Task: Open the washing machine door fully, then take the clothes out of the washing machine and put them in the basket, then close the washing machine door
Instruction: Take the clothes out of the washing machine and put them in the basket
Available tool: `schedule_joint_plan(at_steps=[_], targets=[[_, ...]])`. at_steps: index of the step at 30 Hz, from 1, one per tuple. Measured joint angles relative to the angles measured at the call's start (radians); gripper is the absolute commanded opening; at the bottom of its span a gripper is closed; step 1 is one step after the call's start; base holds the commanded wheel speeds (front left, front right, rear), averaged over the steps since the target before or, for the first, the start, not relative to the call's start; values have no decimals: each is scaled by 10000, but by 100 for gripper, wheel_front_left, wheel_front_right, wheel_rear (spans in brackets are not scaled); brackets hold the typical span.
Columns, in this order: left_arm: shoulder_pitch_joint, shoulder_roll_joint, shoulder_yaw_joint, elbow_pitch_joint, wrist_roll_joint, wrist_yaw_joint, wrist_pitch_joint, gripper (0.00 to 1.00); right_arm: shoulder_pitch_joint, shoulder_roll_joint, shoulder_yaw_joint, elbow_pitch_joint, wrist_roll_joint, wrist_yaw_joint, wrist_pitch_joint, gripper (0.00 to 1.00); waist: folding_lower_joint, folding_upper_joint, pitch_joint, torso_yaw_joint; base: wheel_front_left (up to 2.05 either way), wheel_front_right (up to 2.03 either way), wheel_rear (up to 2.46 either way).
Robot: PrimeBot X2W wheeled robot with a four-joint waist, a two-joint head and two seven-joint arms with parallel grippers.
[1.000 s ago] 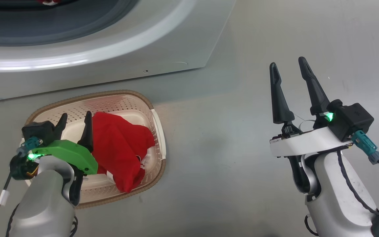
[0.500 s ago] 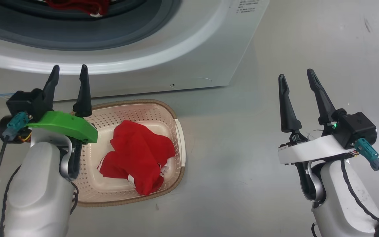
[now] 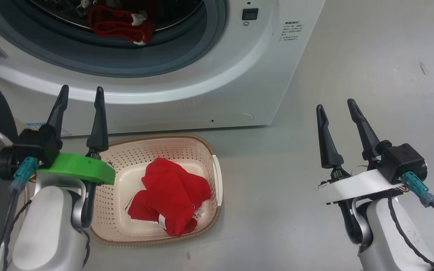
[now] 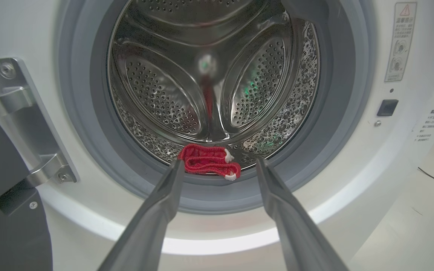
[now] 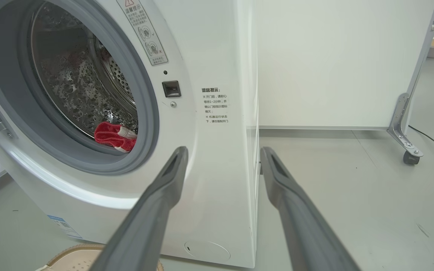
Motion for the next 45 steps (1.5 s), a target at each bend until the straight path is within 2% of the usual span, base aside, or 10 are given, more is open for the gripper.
schedule_joint_plan(at_steps=[8,26,45], targets=[[1331,-8,-8,-568,140,186,0,100,498,2,-113,-61,0,-6,0,100,0,0,-608,72,0,0,0],[3428,-107,-362,-1166,382,276,0,100,1675,19,23,-105,-73,-86,0,100,0,0,-1707,282,0,0,0],[4141,-111,-439,-1841,468,439,0,100,2052,35,232,-359,-8,-198,2,100,-1,0,-1950,140,0,0,0]])
